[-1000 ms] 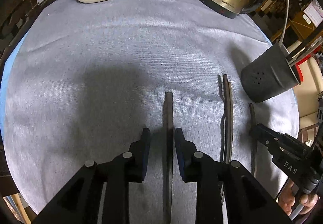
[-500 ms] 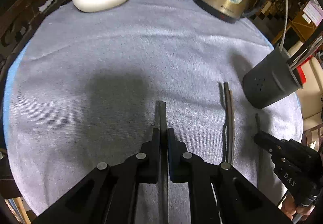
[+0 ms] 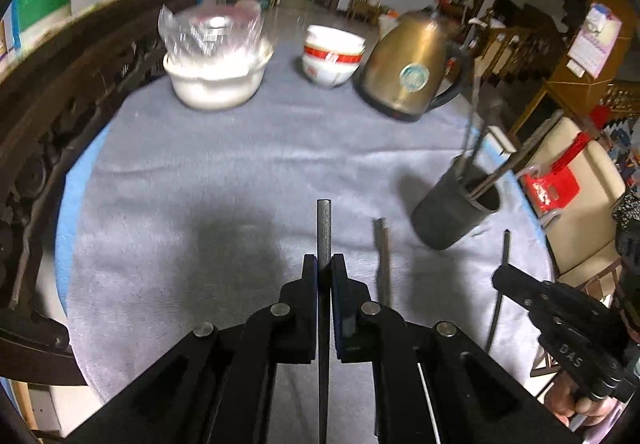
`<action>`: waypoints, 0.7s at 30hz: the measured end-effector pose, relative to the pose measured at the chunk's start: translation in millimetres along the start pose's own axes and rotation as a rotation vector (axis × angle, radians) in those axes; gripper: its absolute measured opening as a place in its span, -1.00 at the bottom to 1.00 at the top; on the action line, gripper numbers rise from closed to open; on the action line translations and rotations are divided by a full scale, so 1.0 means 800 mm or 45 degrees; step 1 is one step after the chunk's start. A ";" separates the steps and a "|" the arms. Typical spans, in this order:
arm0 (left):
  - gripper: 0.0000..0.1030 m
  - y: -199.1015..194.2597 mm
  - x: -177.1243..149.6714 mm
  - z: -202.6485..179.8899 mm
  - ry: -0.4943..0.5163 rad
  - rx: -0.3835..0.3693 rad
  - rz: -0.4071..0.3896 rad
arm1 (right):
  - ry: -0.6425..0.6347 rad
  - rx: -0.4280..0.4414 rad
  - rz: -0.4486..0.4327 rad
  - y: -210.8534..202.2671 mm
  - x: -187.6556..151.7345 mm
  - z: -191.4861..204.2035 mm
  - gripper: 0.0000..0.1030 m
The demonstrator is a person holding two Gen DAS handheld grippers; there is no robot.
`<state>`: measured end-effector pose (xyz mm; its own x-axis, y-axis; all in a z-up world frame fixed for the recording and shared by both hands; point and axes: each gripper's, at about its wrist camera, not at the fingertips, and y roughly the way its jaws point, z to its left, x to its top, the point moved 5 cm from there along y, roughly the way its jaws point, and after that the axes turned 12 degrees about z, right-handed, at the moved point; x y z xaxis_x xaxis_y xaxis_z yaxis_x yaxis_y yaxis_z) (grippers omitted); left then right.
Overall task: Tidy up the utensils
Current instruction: 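Lift both held chopsticks and carry them over the grey cup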
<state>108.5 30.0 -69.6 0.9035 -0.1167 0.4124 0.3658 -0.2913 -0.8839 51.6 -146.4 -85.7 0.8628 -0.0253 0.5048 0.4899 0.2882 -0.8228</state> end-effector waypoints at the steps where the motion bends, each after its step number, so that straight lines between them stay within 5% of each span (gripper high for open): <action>1: -0.87 -0.007 -0.001 -0.003 0.010 0.002 -0.019 | -0.004 0.003 -0.021 -0.005 -0.001 0.003 -0.88; 21: -0.88 -0.096 0.003 -0.042 0.062 -0.027 -0.247 | 0.041 0.043 -0.340 -0.093 0.011 0.005 -0.88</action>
<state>75.0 20.2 6.4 0.8046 -0.1020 0.5850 0.5265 -0.3330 -0.7823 22.0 -164.2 -18.8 0.7072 -0.1347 0.6940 0.6968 0.2988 -0.6521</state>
